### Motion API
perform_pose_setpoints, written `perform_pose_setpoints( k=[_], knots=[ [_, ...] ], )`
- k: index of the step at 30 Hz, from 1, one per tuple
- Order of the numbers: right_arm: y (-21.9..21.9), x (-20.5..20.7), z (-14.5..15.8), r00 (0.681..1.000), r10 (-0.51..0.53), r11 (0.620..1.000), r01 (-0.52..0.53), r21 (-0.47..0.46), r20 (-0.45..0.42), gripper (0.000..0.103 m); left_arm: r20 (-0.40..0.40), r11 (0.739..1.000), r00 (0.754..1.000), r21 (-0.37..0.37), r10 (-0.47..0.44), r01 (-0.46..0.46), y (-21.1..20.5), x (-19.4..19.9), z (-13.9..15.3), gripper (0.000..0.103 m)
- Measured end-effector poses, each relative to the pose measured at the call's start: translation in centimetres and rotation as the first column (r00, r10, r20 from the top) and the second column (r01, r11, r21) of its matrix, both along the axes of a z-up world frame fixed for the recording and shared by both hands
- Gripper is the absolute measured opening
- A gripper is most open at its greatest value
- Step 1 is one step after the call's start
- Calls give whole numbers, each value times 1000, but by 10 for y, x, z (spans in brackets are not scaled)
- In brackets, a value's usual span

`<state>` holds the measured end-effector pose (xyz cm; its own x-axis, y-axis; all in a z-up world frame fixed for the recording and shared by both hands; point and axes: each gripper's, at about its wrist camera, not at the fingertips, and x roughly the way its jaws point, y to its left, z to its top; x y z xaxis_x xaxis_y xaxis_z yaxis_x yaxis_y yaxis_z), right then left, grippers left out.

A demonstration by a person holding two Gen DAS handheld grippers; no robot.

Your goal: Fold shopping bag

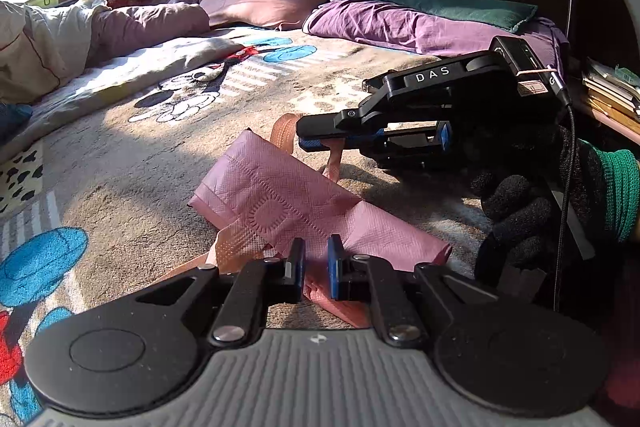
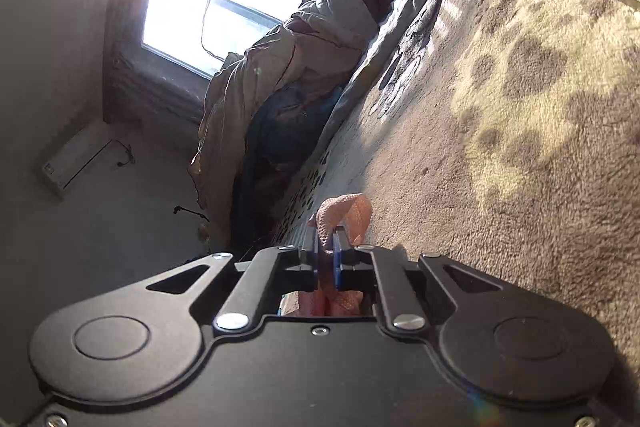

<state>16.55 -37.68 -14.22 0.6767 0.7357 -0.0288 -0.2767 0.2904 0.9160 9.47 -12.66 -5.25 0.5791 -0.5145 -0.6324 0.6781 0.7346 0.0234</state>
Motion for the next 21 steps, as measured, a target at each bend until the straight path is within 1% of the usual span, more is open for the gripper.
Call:
perform_pose_setpoints(
  k=[2, 3, 5, 7, 9, 10, 12, 14, 15, 16, 19, 21],
  knots=[
    [-1, -4, -1, 999, 35, 999, -35, 0, 23, 8, 7, 1000, 1000, 14, -5, 5, -2, 0, 0, 9],
    [-1, -4, -3, 998, 55, 998, -56, 26, 26, 8, 14, 1000, 1000, 26, -10, 9, -3, -1, 0, 9],
    [-1, -3, -3, 996, 66, 997, -68, 24, 55, 8, 37, 997, 999, 78, -25, 22, -11, -3, 2, 9],
    [2, 3, -1, 994, 76, 995, -80, 52, 74, 11, 59, 990, 997, 136, -45, 37, -19, -6, 3, 9],
    [5, 10, 1, 990, 97, 990, -107, 93, 104, 15, 81, 975, 994, 218, -70, 51, -31, -8, 4, 9],
    [8, 15, 2, 988, 121, 987, -130, 98, 96, 17, 86, 967, 993, 251, -78, 54, -36, -8, 5, 9],
    [13, 21, 3, 984, 162, 981, -169, 91, 77, 17, 97, 947, 991, 315, -92, 57, -45, -10, 5, 9],
    [15, 19, 6, 977, 191, 976, -199, 85, 97, 18, 105, 930, 989, 363, -101, 56, -53, -10, 3, 9],
    [17, 18, 8, 972, 209, 972, -219, 84, 111, 18, 107, 925, 989, 376, -100, 53, -53, -11, 1, 9],
    [18, 17, 9, 966, 227, 968, -238, 82, 124, 18, 105, 927, 990, 371, -93, 48, -52, -11, 1, 9],
    [13, 9, 13, 961, 224, 965, -242, 97, 164, 18, 105, 926, 991, 375, -84, 39, -51, -13, 1, 9],
    [5, 6, 9, 958, 208, 951, -245, 186, 198, 19, 106, 923, 991, 382, -81, 35, -50, -15, 2, 9]
  ],
)
